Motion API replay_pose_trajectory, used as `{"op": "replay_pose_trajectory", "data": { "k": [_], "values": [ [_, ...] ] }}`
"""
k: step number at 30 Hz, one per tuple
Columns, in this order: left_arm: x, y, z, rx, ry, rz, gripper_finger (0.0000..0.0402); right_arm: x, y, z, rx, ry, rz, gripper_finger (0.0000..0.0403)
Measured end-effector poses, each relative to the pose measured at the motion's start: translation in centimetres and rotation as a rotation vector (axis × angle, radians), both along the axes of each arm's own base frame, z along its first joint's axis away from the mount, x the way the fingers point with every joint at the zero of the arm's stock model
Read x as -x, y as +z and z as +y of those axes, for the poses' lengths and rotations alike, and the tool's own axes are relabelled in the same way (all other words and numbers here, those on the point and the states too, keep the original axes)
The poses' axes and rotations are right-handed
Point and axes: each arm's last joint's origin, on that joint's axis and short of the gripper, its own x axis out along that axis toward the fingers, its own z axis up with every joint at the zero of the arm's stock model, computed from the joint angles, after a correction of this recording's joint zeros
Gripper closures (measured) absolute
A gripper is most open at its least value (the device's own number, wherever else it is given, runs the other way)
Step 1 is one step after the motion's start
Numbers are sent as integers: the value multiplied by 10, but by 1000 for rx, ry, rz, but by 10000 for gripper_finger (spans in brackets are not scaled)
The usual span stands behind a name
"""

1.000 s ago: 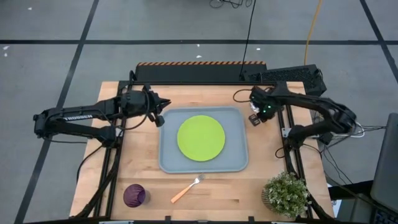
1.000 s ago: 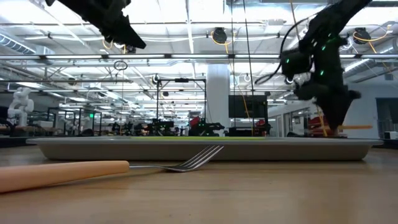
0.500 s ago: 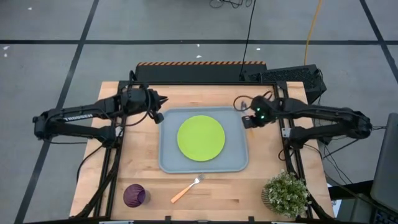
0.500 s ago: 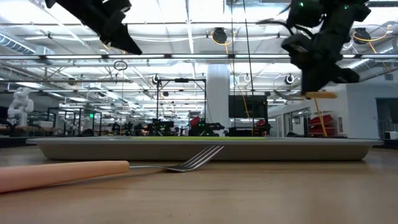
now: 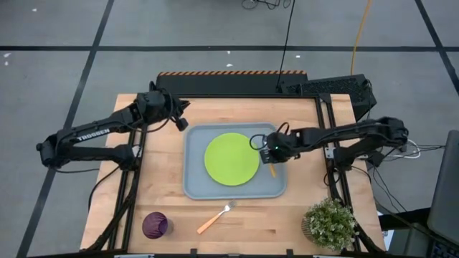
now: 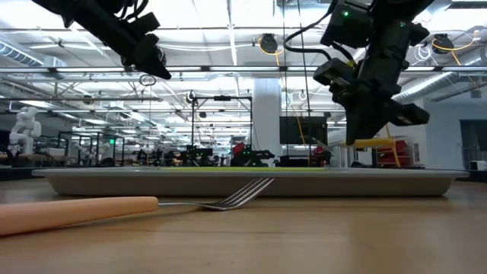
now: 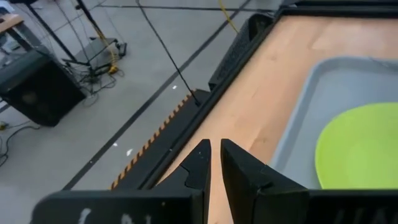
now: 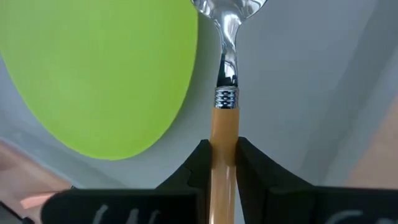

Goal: Pick and place plate/cup/fork/spoon on tray
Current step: Put the yellow spoon on the gray serving tray to the right of the green plate

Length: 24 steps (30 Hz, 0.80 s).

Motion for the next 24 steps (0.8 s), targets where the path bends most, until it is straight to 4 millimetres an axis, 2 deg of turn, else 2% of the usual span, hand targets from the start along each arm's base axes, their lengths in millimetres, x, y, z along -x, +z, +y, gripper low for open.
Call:
{"op": "replay_pose_trajectory", "data": {
  "k": [7,15,24],
  "values": [
    [0,1,5,-43,17,-57,360,-6,-15,14,-9,-77,72,372],
    [-1,2,6,-79,5,-62,360,-18,-38,18,-28,-121,112,372],
    [-1,2,5,-75,-25,-67,360,-23,-40,16,11,-124,81,368]
  ]
}}
